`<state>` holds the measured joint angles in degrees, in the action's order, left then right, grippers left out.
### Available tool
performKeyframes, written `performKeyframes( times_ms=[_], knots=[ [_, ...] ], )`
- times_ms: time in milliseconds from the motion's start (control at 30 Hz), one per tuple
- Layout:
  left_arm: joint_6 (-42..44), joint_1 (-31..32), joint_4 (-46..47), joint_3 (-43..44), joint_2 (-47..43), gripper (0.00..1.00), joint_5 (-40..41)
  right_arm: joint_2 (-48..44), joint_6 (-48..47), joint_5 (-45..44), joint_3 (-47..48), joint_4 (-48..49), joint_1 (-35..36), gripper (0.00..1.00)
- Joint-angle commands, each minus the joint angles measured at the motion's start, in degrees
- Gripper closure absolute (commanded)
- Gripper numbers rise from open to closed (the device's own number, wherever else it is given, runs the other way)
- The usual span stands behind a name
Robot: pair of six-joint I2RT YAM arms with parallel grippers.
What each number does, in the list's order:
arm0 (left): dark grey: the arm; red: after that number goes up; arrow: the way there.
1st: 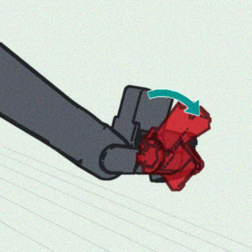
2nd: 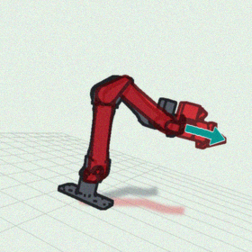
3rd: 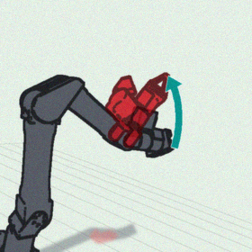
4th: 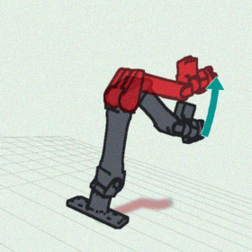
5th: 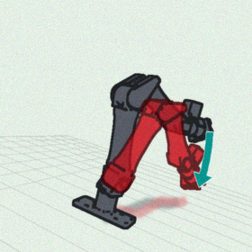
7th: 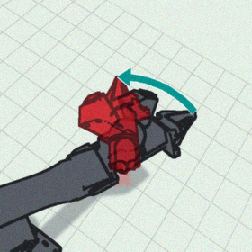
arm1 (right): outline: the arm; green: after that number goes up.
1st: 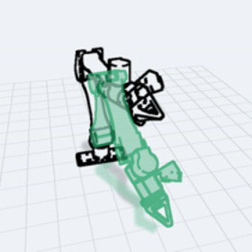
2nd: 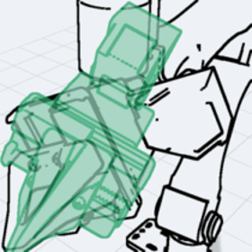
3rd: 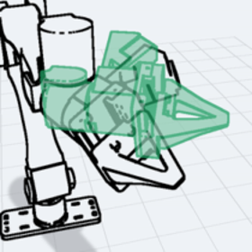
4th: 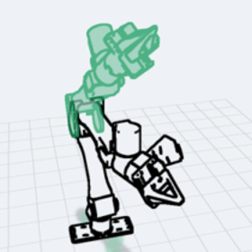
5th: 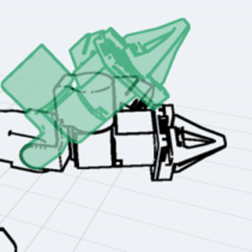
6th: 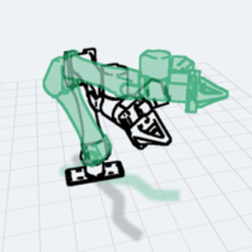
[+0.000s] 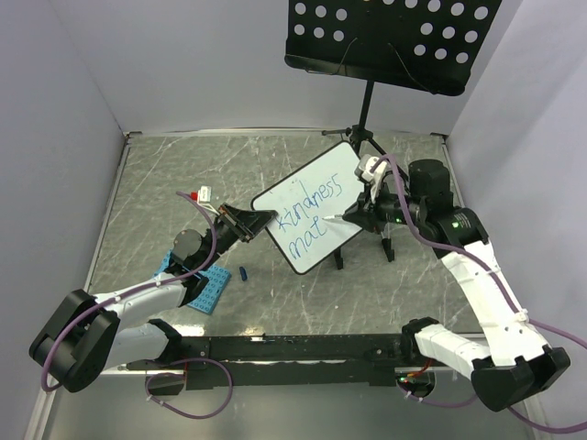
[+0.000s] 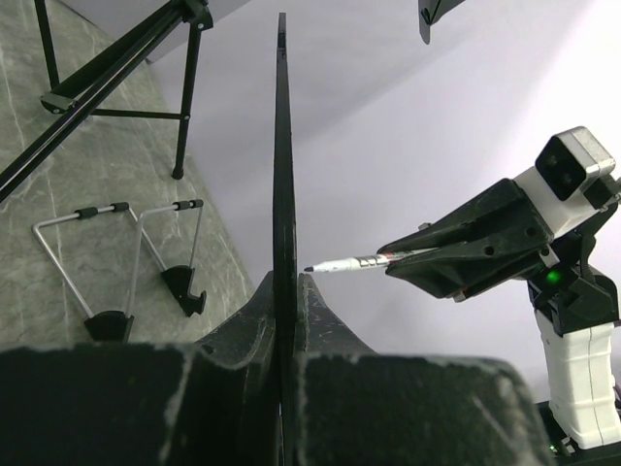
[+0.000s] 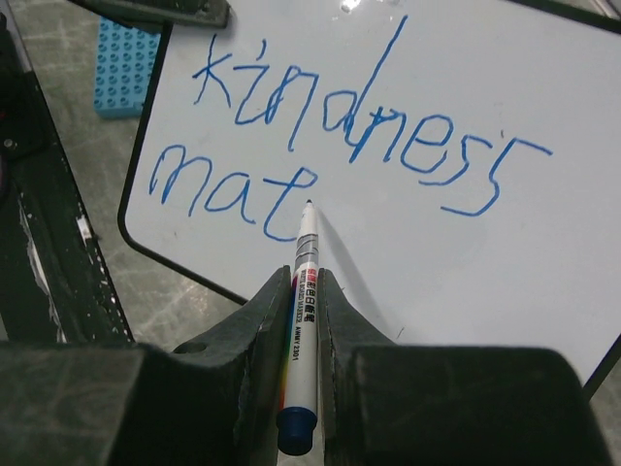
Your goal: Write a sentence on the whiteboard
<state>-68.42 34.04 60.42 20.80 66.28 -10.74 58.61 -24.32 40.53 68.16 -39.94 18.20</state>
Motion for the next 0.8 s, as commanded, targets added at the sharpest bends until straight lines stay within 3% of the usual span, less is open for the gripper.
performKeyframes(
  times_ms=[0,533,767],
  knots=[
    [-2.3,0.0,11.0,2.1,-1.2,0.99,-0.5,1.3,1.3,1.7,2.1,2.8,-0.3,1.00],
    [-2.2,0.1,10.9,1.7,-1.7,0.99,-0.5,3.4,1.0,-6.1,0.9,3.9,-1.5,1.00],
    [-2.3,0.0,10.9,1.4,-1.8,0.99,-0.3,4.1,0.9,-1.3,2.2,3.6,-1.8,1.00]
  ],
)
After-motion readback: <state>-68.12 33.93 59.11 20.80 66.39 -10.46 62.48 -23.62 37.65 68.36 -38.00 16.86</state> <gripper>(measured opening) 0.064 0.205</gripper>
